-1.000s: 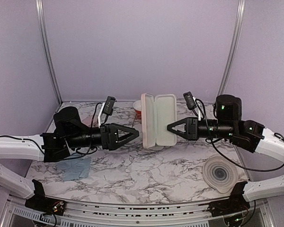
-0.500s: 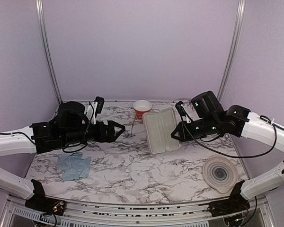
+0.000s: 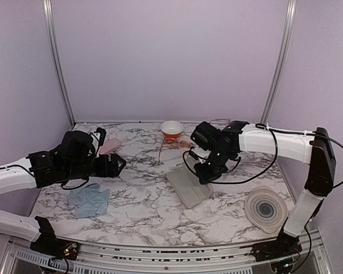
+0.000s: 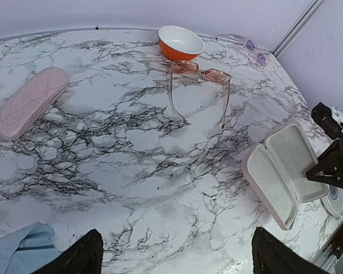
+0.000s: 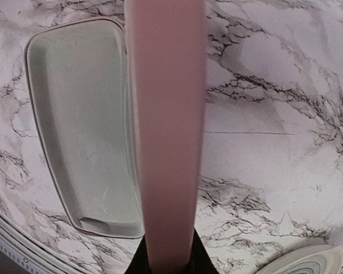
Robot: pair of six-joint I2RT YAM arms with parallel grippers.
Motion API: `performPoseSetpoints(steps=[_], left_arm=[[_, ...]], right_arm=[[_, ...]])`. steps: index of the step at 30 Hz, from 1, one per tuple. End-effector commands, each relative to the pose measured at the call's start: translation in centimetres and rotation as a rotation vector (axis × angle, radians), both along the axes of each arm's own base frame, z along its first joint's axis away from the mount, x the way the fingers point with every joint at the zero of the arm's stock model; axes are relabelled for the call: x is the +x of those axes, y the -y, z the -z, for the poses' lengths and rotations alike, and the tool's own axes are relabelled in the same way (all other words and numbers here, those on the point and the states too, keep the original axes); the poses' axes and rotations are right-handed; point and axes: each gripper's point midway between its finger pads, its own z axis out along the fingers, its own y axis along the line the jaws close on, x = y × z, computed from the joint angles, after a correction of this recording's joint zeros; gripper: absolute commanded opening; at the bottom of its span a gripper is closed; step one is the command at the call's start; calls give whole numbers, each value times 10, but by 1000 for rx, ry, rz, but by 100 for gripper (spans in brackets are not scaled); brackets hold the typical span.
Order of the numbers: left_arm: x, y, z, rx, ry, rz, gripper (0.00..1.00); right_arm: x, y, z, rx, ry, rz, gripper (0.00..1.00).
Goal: Organize the sunglasses
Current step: Place the opened sunglasses case at the center of the board.
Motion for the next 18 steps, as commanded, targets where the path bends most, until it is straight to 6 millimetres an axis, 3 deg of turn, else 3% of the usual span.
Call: performPoseSetpoints(steps=[1, 9, 18], left_arm=[[-12, -20, 19, 93, -31, -3, 89], [-19, -26, 39, 137, -61, 12, 87], [-21, -24, 45, 148, -76, 28, 85]], right_arm=[[7, 7, 0, -99, 9, -44, 0], [7, 17, 24, -194, 3, -165, 0], [12, 12, 27, -164, 106, -319, 4]])
